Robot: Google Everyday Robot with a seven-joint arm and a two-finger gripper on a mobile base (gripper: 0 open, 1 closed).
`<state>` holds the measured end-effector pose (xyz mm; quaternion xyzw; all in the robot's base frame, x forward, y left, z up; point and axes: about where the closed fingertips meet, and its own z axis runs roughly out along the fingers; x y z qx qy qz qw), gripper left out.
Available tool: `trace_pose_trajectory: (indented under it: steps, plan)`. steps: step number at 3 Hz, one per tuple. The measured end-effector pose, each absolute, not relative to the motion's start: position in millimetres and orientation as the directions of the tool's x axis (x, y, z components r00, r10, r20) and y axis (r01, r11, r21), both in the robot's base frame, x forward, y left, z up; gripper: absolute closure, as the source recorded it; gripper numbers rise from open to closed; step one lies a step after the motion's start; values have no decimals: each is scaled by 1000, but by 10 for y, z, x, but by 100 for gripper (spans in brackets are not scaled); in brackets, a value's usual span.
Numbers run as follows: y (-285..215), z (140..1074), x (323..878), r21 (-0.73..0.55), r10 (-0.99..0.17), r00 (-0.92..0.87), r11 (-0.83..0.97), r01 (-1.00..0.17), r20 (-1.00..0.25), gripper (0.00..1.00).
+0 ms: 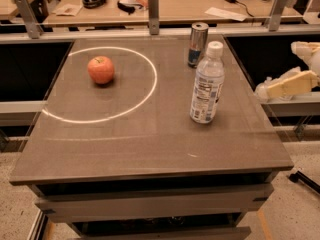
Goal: Move redbull can near apple
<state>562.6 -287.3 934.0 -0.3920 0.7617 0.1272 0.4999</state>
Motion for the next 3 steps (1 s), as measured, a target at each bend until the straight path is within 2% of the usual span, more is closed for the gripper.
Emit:
trace_pose_trajectory:
  steps: [1, 3]
  plan:
    - [-2928, 9258, 5905, -188, -426, -166, 672, -716, -890, 0]
    - [-2597, 9002, 6514, -149, -363, -140, 662, -735, -921, 0]
